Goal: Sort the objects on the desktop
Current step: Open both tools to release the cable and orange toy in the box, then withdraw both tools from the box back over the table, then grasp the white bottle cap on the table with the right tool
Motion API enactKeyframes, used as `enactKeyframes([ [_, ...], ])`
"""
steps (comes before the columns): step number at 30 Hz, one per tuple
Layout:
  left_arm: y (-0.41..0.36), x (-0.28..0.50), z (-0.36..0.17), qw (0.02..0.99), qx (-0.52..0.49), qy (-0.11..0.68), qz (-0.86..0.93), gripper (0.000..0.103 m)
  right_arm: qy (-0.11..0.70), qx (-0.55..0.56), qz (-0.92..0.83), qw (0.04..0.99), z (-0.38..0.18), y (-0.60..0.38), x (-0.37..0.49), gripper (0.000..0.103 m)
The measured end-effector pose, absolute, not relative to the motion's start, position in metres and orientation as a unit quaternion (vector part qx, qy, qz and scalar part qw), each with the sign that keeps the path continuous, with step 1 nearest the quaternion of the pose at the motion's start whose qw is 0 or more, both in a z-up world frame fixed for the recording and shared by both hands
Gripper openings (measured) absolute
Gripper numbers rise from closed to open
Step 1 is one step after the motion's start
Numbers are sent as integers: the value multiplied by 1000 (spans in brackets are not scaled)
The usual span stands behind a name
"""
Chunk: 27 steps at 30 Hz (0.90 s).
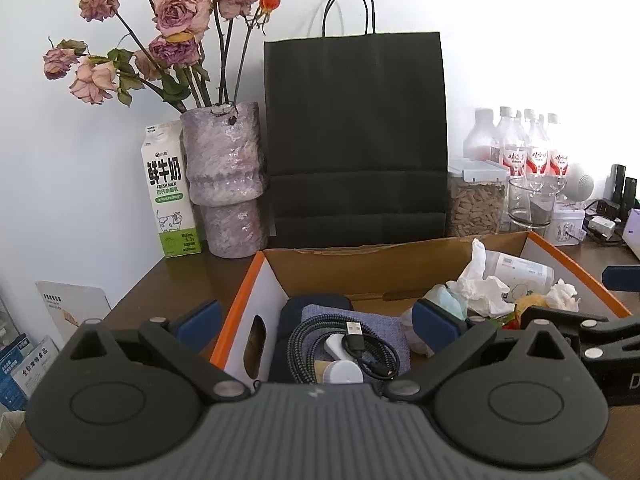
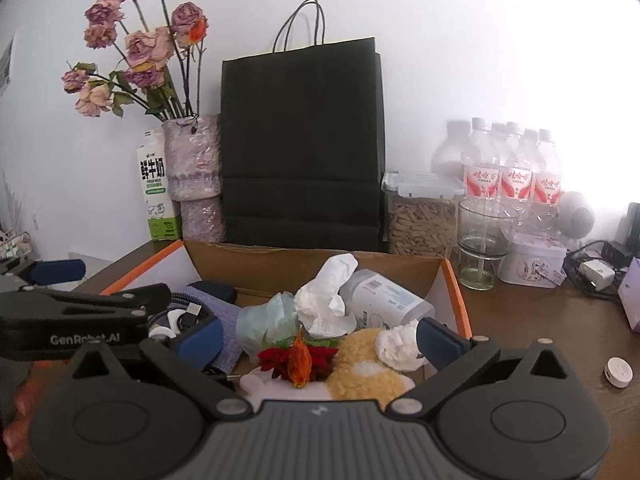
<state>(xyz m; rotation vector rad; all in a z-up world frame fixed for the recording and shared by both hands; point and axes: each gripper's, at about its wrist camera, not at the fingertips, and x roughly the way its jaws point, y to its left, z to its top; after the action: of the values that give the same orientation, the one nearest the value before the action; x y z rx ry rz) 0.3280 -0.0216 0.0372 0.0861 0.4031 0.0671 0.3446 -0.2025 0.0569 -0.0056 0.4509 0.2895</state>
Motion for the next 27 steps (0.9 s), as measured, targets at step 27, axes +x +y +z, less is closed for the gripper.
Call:
enactKeyframes([
  [27,30,235,17,972,6,227,62,103,277,-29,141,950,26,-178,248,103],
])
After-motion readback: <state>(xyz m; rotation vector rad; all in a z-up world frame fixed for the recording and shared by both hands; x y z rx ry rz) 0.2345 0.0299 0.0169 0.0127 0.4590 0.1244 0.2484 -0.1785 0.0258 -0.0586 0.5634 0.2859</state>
